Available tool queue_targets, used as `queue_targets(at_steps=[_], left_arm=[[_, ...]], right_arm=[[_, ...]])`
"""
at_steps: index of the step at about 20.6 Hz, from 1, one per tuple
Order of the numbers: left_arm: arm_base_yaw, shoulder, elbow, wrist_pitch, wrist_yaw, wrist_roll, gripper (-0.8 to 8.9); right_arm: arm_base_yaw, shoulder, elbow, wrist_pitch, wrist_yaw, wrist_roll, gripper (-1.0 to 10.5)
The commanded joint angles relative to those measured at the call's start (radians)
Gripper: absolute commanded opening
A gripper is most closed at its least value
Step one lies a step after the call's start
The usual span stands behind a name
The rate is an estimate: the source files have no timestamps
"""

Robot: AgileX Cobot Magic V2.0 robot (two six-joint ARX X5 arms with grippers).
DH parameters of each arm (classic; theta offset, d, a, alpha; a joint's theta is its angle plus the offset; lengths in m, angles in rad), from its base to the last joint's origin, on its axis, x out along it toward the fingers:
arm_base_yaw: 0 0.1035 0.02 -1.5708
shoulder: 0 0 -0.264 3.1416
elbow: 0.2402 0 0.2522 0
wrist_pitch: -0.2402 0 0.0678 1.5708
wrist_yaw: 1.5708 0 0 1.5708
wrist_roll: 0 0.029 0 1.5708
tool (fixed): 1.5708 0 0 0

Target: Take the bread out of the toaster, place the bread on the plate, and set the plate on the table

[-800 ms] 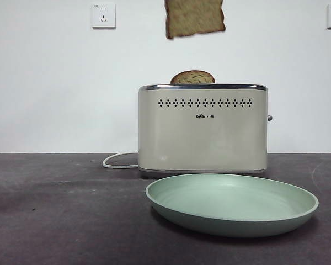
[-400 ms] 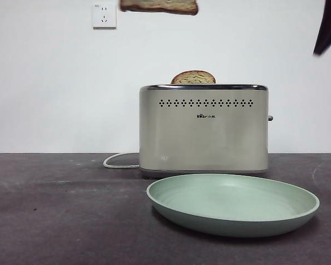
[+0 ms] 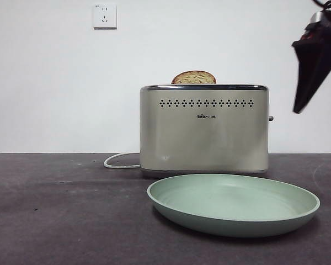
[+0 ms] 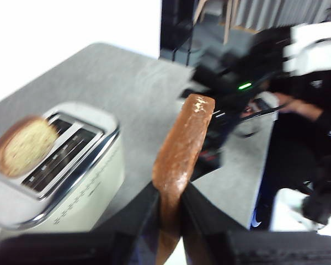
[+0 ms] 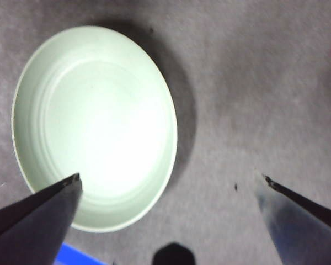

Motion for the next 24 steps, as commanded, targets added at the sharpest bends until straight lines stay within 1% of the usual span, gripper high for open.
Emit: queue_targets(at_steps=[1, 2, 4, 6, 9, 12, 16, 17, 18, 20, 21, 23, 24], left_arm=[[-0.025, -0.012, 0.002, -0.023, -0.004, 0.01, -0.06], [-0.035, -0.017, 0.002, -0.042, -0.023, 0.014, -0.06], [-0.056, -0.027, 0.001, -0.063, -0.046, 0.025, -0.06], [-0.088, -0.038, 0.001, -0.064, -0.048, 0.027, -0.05], [-0.131, -0.048, -0.008, -0.087, -0.104, 0.027, -0.05], [-0.158, -0.098, -0.098, -0.06, -0.138, 0.019, -0.05], [-0.175, -0.216, -0.309, 0.058, -0.159, -0.072, -0.06], [-0.175, -0.251, -0.372, 0.09, -0.168, -0.09, -0.06], [-0.175, -0.284, -0.434, 0.119, -0.18, -0.117, -0.06], [-0.176, -0.336, -0.546, 0.169, -0.177, -0.18, -0.06], [-0.176, -0.353, -0.585, 0.18, -0.177, -0.199, -0.06], [-0.177, -0.367, -0.631, 0.186, -0.176, -0.22, -0.06], [-0.177, -0.367, -0.642, 0.19, -0.175, -0.235, -0.06]], right_arm=[[0.017, 0.027, 0.002, 0.031, -0.001, -0.011, 5.3], [0.028, 0.039, 0.002, 0.042, 0.0, -0.011, 5.2], [0.048, 0.064, 0.002, 0.054, 0.0, -0.013, 4.3], [0.069, 0.095, 0.002, 0.072, 0.0, -0.016, 4.4], [0.098, 0.161, 0.002, 0.099, 0.001, -0.015, 4.4], [0.11, 0.237, 0.002, 0.121, 0.001, -0.015, 4.4], [0.11, 0.301, 0.002, 0.135, 0.002, -0.015, 4.3], [0.11, 0.313, 0.002, 0.138, 0.001, -0.016, 4.0], [0.11, 0.324, 0.002, 0.139, 0.001, -0.016, 3.4], [0.114, 0.339, 0.002, 0.143, -0.001, -0.024, 2.3], [0.116, 0.34, 0.002, 0.15, -0.001, -0.024, 1.8], [0.116, 0.34, 0.002, 0.169, -0.001, -0.024, 1.2], [0.116, 0.34, 0.002, 0.173, -0.001, -0.024, 1.2]])
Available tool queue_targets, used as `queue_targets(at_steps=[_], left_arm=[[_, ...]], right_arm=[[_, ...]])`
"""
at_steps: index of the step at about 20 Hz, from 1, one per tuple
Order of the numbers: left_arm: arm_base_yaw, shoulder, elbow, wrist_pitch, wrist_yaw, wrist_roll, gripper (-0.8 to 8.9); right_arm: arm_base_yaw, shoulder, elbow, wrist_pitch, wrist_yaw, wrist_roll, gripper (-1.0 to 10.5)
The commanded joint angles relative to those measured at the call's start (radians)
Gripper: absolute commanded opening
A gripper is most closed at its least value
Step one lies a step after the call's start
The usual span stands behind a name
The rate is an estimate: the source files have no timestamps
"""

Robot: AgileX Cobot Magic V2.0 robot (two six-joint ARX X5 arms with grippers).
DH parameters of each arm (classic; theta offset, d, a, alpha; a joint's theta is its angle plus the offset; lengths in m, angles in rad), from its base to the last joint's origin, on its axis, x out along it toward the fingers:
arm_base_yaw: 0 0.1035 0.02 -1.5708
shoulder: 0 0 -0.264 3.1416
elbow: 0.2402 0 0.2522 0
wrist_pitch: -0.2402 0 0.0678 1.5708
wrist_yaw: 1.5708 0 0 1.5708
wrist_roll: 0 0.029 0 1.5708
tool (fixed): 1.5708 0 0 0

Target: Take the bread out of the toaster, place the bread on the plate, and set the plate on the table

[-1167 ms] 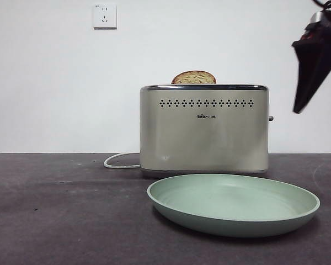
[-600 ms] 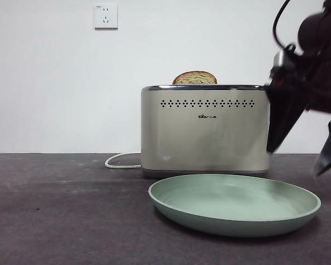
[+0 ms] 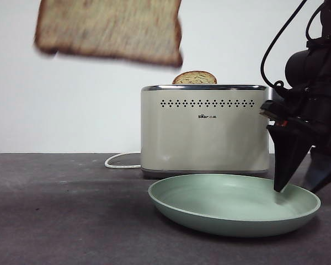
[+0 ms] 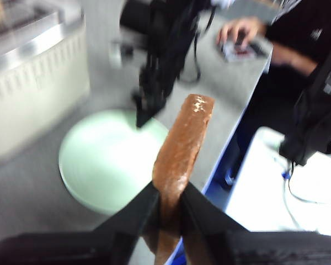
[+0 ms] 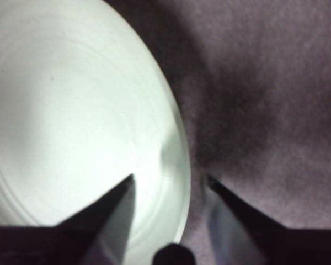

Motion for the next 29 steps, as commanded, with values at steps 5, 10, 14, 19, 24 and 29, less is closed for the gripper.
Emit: queue_targets(at_steps=[5, 10, 14, 19, 24, 29], left_arm=[[-0.023, -0.006, -0.019, 0.069, 0.005, -0.111, -0.06], [-0.023, -0.006, -0.019, 0.073, 0.008, -0.203, -0.08], [-0.023, 0.01, -0.019, 0.137, 0.045, -0.277, -0.08], [-0.023, 0.139, -0.019, 0.255, 0.061, -0.318, -0.08], [-0.022, 0.297, -0.019, 0.293, 0.061, -0.332, -0.08], [-0.02, 0.381, -0.019, 0.268, 0.051, -0.335, 0.11]], right_arm=[[0.002, 0.007, 0.001, 0.019, 0.001, -0.009, -0.2], [0.002, -0.013, 0.001, 0.004, -0.023, -0.008, -0.2], [0.015, -0.16, 0.001, -0.01, -0.081, 0.021, -0.2], [0.089, -0.38, 0.001, -0.074, -0.08, 0.056, -0.2], [0.159, -0.509, 0.001, -0.075, -0.078, 0.111, -0.2], [0.185, -0.535, 0.001, -0.104, -0.072, 0.121, -0.2]])
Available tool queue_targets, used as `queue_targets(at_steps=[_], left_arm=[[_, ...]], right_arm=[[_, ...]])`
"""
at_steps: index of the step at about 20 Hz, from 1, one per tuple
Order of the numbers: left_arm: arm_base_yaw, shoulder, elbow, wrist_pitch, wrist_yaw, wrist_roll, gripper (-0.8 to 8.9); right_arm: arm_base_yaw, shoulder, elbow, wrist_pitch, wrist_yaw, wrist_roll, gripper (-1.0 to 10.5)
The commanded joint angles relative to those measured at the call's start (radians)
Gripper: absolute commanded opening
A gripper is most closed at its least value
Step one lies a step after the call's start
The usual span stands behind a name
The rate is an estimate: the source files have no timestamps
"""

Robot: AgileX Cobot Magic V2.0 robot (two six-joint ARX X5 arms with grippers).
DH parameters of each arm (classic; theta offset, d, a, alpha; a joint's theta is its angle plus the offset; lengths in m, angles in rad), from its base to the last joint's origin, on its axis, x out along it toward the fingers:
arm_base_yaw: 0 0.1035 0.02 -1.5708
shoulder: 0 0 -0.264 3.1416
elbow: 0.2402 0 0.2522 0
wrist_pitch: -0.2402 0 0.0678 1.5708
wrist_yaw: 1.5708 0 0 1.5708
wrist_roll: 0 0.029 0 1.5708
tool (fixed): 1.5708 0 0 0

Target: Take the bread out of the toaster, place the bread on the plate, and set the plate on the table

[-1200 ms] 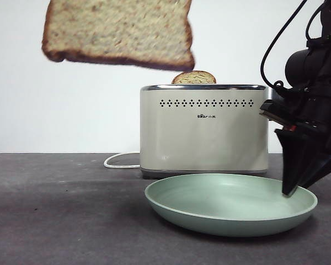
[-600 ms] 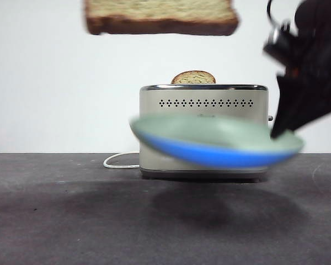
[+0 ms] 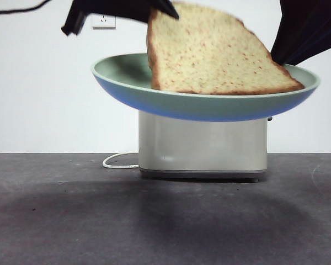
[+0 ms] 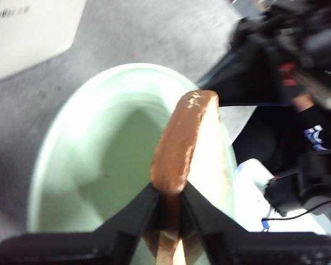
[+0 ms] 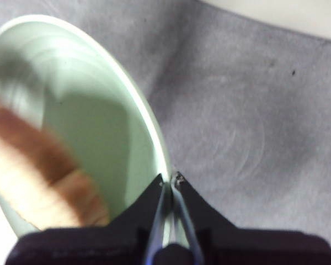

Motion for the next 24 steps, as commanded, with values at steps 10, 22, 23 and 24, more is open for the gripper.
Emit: queue_targets(at_steps=[10, 22, 23, 24], left_arm=[[-0.002, 0.018, -0.005, -0.098, 0.002, 0.005, 4.13], [0.001, 0.013, 0.178, -0.301, -0.047, 0.063, 4.12], [0.001, 0.013, 0.182, -0.301, -0.046, 0.063, 4.12], [0.002, 0.013, 0.19, -0.304, -0.046, 0.063, 4.12]], right_arm=[[0.013, -0.009, 0.001, 0.005, -0.024, 0.037, -0.2], [0.013, -0.009, 0.001, 0.001, -0.029, 0.038, -0.2], [0.013, -0.009, 0.001, 0.001, -0.029, 0.039, -0.2], [0.013, -0.009, 0.001, 0.0, -0.029, 0.039, -0.2]])
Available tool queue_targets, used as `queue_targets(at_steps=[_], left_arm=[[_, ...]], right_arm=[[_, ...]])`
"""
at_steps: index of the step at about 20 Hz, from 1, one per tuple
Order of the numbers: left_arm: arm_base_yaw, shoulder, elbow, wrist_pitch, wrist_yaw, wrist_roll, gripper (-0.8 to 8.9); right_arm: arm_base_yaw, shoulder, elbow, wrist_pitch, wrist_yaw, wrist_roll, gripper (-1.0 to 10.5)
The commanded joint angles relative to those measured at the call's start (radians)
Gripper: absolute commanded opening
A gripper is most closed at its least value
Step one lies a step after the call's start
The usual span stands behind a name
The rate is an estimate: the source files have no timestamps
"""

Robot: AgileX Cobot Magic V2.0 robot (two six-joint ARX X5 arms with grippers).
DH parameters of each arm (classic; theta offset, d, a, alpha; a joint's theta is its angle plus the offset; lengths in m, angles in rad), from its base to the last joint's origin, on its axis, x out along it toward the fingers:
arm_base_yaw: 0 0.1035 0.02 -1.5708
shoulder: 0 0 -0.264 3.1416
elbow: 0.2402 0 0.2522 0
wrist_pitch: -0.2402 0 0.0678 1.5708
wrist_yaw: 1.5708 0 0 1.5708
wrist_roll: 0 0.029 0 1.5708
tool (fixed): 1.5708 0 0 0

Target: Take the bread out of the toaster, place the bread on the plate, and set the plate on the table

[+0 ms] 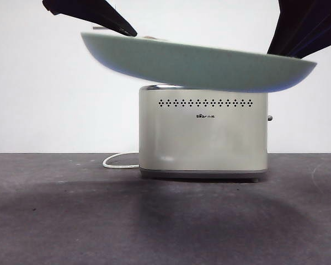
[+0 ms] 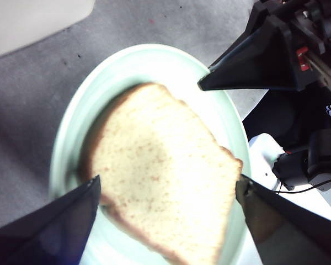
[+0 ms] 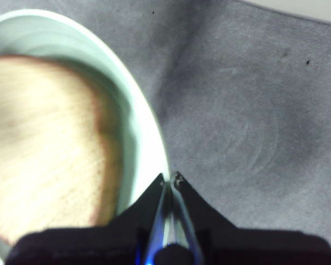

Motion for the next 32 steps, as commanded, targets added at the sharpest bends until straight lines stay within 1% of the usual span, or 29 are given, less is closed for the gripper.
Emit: queue_targets(at_steps=[1, 6, 8, 9, 10, 11, 12, 14, 16, 17, 19, 23, 27, 32], left_arm=[[0.003, -0.002, 0.021, -0.002, -0.001, 0.019, 4.12], [0.002, -0.01, 0.125, -0.039, 0.001, 0.023, 4.1], [0.002, -0.037, 0.178, -0.051, 0.0, 0.047, 4.03], [0.002, -0.059, 0.204, -0.054, -0.003, 0.053, 3.67], [0.002, -0.078, 0.223, -0.055, -0.003, 0.058, 2.58], [0.002, -0.108, 0.238, -0.054, -0.008, 0.069, 0.98], [0.002, -0.134, 0.244, -0.055, -0.013, 0.08, -0.2], [0.002, -0.196, 0.244, -0.07, -0.042, 0.1, -0.08], [-0.002, -0.255, 0.244, -0.11, -0.112, 0.108, -0.08], [-0.006, -0.285, 0.244, -0.135, -0.162, 0.132, -0.08], [-0.016, -0.33, 0.244, -0.19, -0.248, 0.154, -0.08], [-0.039, -0.372, 0.244, -0.284, -0.37, 0.181, -0.08], [-0.051, -0.375, 0.244, -0.3, -0.391, 0.192, -0.08], [-0.051, -0.374, 0.244, -0.301, -0.389, 0.195, -0.08]], right_arm=[[0.003, -0.007, 0.002, 0.008, -0.015, 0.013, -0.2], [0.003, -0.007, 0.002, 0.009, -0.014, 0.013, -0.2], [0.003, -0.007, 0.002, 0.016, -0.008, 0.013, -0.2], [0.002, -0.006, 0.002, 0.024, -0.007, 0.013, -0.2], [0.001, -0.005, 0.002, 0.035, -0.006, 0.014, -0.2], [0.001, -0.004, 0.002, 0.051, -0.003, 0.021, -0.2], [0.001, 0.0, 0.002, 0.068, 0.002, 0.03, -0.2], [0.0, 0.02, 0.002, 0.088, 0.024, 0.036, -0.2], [0.001, 0.067, 0.002, 0.091, 0.051, 0.039, -0.2], [0.001, 0.101, 0.002, 0.093, 0.072, 0.038, -0.2], [0.0, 0.171, 0.002, 0.126, 0.08, 0.038, -0.2], [0.0, 0.311, 0.002, 0.182, 0.081, 0.043, -0.2], [0.0, 0.436, 0.002, 0.216, 0.082, 0.043, -0.2], [0.0, 0.493, 0.002, 0.273, 0.082, 0.043, -0.2]])
